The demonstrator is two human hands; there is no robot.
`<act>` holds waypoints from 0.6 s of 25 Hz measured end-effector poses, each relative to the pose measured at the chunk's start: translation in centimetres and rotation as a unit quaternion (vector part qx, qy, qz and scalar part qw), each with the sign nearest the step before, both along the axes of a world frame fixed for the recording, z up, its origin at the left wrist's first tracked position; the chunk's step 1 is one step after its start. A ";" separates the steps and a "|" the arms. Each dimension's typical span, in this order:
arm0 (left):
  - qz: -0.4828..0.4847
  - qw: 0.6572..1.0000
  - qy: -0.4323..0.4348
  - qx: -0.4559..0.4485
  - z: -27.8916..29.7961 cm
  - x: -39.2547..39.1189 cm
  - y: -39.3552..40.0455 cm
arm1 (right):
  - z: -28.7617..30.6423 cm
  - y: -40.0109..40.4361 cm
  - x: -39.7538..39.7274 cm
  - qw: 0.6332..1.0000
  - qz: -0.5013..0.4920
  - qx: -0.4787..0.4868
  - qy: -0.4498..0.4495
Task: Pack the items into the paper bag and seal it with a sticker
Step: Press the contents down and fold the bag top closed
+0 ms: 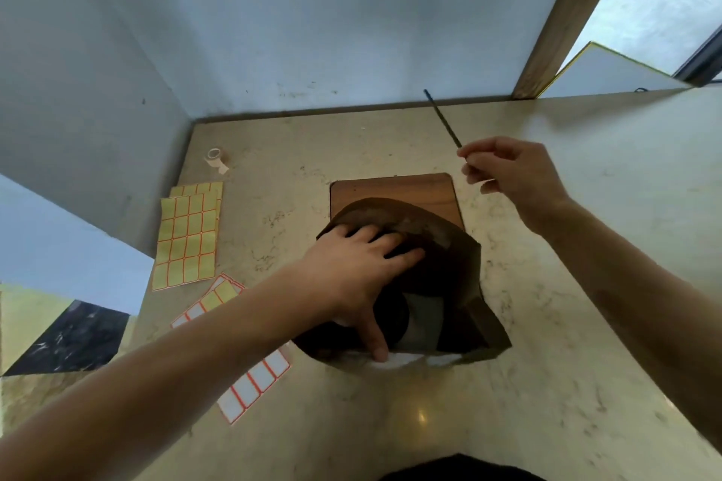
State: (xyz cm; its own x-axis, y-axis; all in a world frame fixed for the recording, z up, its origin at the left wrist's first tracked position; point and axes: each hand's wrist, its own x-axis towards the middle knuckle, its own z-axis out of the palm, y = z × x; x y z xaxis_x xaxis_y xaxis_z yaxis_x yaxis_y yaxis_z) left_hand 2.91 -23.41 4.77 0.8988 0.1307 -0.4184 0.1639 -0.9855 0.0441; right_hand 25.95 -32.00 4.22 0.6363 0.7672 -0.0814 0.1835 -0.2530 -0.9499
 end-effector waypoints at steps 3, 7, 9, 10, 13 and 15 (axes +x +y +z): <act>0.011 1.000 0.026 0.008 0.3 0.1 -0.2 | 7.2 -3.3 -3.6 0.994 0.084 0.070 0.002; 0.036 0.998 0.047 0.008 0.9 0.0 -0.5 | 13.3 -6.7 -8.8 0.976 0.102 0.135 -0.139; 0.039 0.998 0.044 0.013 1.1 -0.1 -0.8 | 15.0 -7.7 -11.2 0.964 0.110 0.145 -0.192; 0.040 0.998 0.044 0.013 1.2 -0.2 -0.9 | 15.4 -8.1 -12.2 0.960 0.120 0.134 -0.215; 0.048 0.997 0.051 0.011 1.2 -0.2 -1.0 | 15.5 -8.8 -14.7 0.947 0.134 0.098 -0.273; 0.048 0.997 0.054 0.016 1.2 -0.4 -1.0 | 14.7 -8.5 -15.7 0.941 0.151 0.061 -0.298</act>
State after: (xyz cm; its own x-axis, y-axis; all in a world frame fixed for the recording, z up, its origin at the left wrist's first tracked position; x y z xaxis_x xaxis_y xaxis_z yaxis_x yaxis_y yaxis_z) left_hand 2.50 -24.39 5.92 0.8317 0.2286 -0.5060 0.2591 -0.9658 -0.0104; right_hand 10.29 -40.47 18.93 0.2928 0.9004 0.3219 0.7389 0.0005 -0.6738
